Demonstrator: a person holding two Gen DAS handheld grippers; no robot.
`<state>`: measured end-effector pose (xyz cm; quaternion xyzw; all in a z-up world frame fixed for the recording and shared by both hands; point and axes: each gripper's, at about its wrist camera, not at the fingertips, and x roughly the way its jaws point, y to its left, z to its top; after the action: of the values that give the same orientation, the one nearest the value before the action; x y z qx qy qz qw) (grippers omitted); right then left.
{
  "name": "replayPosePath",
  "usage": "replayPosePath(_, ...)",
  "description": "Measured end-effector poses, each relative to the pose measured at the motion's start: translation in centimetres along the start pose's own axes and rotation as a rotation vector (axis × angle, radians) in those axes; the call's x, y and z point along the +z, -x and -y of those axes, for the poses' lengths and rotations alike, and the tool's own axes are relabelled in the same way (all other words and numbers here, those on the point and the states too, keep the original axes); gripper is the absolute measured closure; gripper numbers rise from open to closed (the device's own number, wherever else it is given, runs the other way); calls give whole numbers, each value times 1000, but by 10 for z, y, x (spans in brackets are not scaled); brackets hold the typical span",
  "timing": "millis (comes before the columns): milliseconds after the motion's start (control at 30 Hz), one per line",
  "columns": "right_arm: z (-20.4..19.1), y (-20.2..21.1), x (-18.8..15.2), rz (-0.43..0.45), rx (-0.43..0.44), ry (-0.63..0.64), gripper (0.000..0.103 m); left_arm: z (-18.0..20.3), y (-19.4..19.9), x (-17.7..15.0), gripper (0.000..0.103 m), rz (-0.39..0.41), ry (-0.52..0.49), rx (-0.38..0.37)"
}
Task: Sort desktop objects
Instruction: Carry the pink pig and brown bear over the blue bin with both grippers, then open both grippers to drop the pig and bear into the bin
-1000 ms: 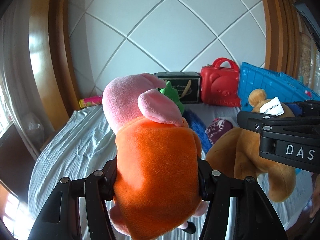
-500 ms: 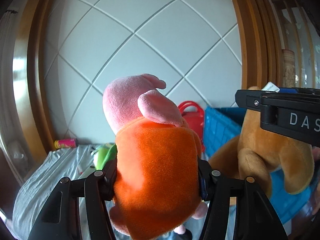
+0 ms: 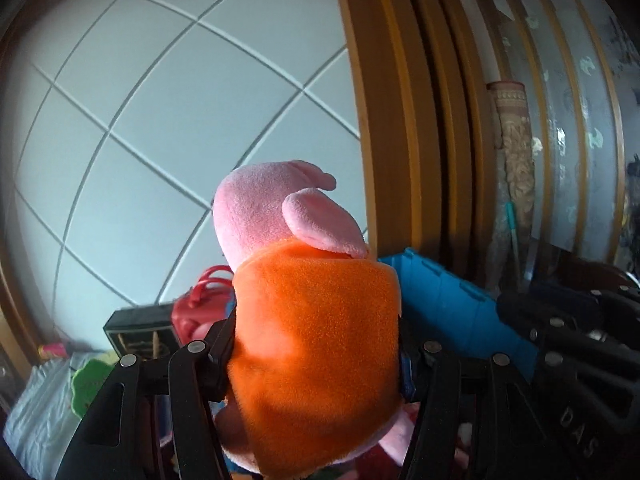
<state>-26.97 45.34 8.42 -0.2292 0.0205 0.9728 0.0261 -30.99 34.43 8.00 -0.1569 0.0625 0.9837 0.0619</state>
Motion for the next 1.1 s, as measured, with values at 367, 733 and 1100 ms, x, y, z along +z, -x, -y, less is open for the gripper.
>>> replayPosePath(367, 80, -27, -15, -114, -62, -98, 65, 72, -58, -2, 32, -203, -108, -151)
replayPosePath(733, 75, -21, -27, -131, -93, -79, 25, 52, -39, -1, 19, -183, -60, -110)
replayPosePath(1100, 48, -4, -30, -110, -52, -45, 24, 14, -10, -18, 19, -217, -31, -61)
